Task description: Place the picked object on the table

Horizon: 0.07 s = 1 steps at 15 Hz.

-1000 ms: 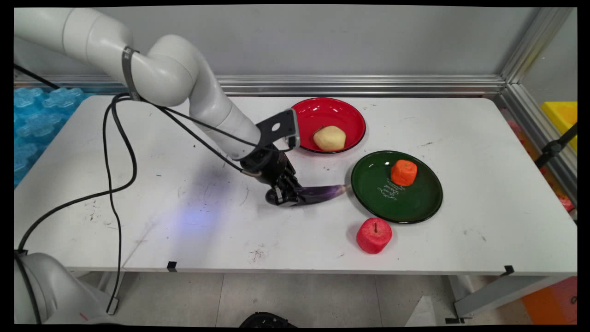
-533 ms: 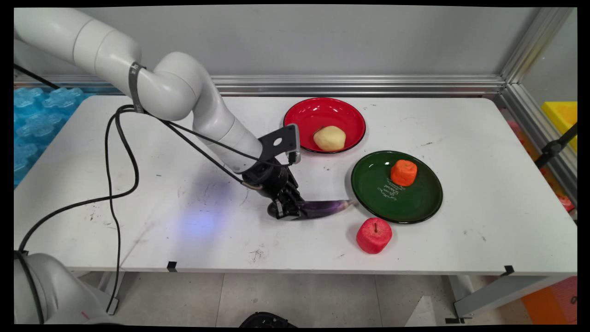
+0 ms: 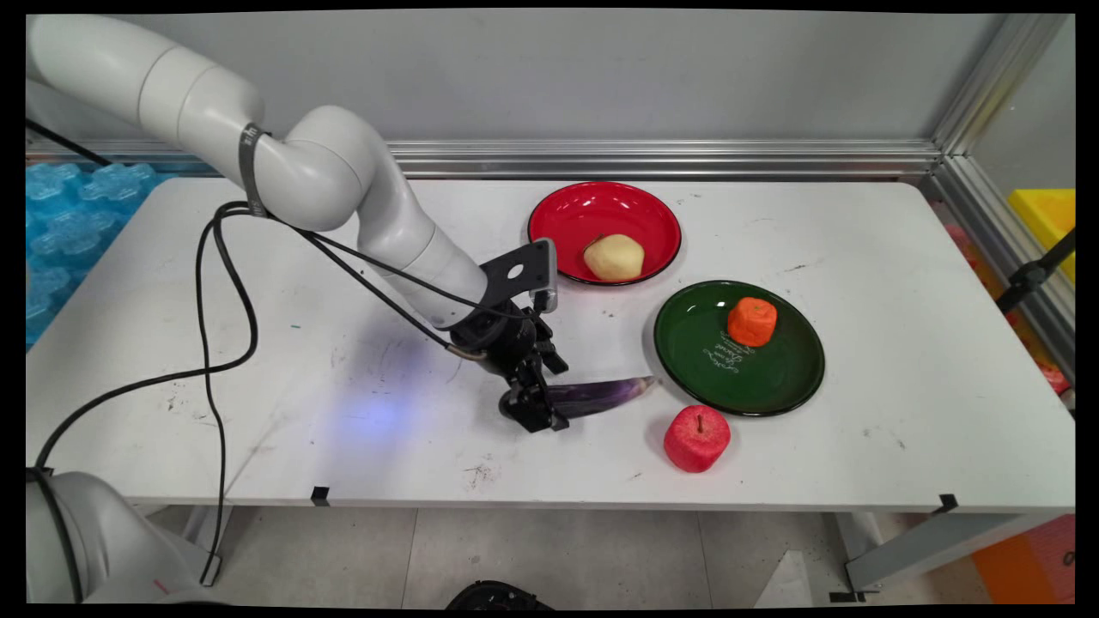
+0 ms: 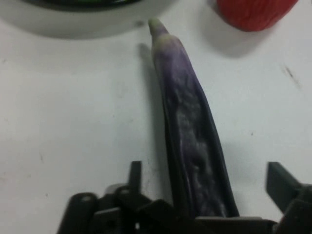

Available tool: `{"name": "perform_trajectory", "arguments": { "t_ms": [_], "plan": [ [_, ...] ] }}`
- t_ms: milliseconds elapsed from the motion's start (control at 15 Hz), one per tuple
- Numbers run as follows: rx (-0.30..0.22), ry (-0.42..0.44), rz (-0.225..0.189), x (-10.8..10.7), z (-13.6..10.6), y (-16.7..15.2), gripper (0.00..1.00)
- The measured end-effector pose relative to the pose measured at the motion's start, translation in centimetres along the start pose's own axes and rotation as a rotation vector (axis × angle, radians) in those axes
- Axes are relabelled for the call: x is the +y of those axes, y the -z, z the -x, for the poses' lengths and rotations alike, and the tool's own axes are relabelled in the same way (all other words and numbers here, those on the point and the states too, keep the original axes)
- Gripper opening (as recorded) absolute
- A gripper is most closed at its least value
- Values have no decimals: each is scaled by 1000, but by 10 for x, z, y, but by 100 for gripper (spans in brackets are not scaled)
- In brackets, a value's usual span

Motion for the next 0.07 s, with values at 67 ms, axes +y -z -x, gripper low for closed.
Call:
{"name": "perform_trajectory", "arguments": {
  "t_ms": [67],
  "plan": [
    [3, -4, 1, 0, 0, 2, 100]
  ]
}}
